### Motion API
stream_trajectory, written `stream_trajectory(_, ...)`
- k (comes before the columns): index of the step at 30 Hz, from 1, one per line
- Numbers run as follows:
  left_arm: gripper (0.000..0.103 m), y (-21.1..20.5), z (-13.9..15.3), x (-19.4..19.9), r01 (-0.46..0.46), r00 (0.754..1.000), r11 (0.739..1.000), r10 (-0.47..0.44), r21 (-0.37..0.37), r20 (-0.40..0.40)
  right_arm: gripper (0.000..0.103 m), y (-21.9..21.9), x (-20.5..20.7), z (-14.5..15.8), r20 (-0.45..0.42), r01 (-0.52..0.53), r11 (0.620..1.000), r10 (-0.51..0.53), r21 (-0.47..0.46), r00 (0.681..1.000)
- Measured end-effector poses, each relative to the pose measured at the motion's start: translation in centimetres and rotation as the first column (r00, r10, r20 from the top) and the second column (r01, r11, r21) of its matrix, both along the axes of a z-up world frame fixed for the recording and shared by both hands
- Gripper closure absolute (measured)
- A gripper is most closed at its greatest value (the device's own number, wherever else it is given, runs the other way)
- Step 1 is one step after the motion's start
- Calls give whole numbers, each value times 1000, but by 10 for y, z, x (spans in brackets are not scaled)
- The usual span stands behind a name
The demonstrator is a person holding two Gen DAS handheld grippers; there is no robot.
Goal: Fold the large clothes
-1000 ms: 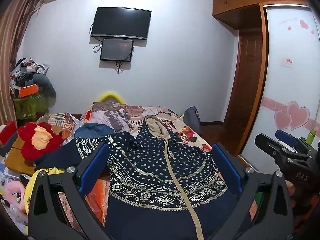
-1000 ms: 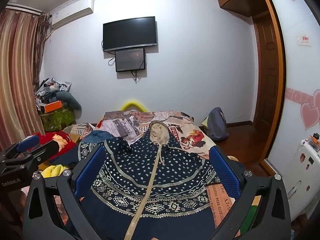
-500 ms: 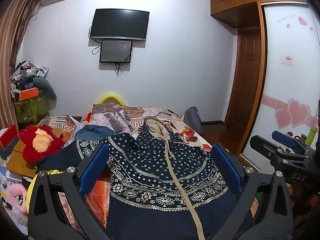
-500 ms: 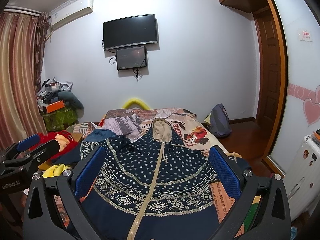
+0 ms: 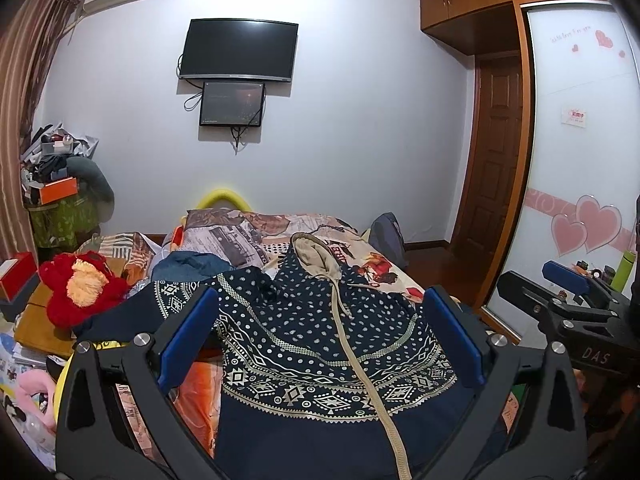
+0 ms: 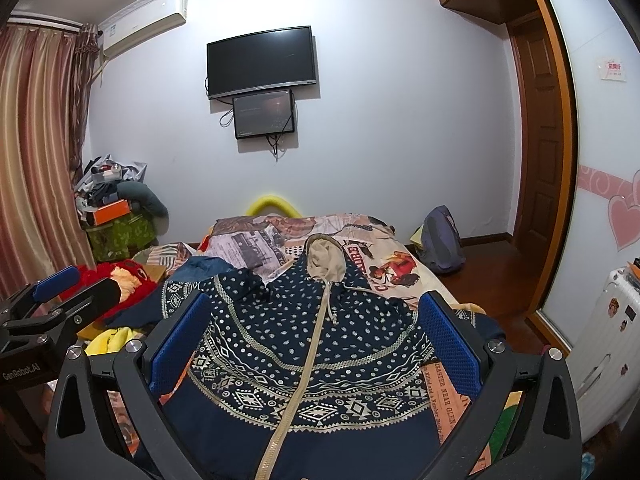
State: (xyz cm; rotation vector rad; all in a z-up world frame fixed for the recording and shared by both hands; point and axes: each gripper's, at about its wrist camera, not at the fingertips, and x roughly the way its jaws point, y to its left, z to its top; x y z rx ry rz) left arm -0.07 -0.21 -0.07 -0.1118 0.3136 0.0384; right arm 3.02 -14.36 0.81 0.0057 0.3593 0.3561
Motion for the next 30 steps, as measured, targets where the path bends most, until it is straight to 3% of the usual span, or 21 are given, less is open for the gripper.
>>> stream_trajectory(30, 0, 1, -2, 1, -6, 1000, 1000, 6, 0, -4, 0, 1, 0, -2, -3, 0, 1000, 0, -1, 1000)
